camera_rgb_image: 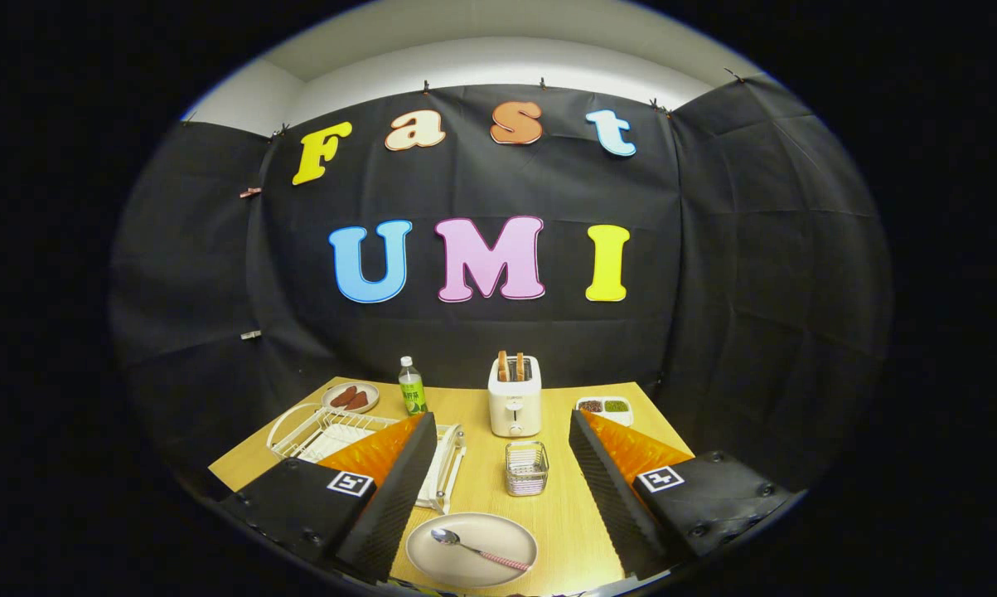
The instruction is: Take the plate from the dish rack, then take the spoon from the basket and place it into the plate.
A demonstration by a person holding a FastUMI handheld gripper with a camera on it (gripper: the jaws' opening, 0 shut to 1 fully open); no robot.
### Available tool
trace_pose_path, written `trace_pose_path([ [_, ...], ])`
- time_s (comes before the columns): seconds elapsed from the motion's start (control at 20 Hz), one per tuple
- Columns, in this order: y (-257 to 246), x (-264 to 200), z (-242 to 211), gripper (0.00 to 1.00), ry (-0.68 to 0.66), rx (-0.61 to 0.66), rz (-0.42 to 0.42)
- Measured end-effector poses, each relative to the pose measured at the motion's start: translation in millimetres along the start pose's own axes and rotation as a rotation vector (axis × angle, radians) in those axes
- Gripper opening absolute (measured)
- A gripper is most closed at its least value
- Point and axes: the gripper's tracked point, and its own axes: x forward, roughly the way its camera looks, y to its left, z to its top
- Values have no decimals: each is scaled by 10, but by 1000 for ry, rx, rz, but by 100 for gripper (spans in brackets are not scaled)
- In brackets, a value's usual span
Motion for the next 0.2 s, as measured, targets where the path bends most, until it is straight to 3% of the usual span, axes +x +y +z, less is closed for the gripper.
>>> trace_pose_path([
  [0.2, -38, -43, 26, 99, 3, 17, -20],
])
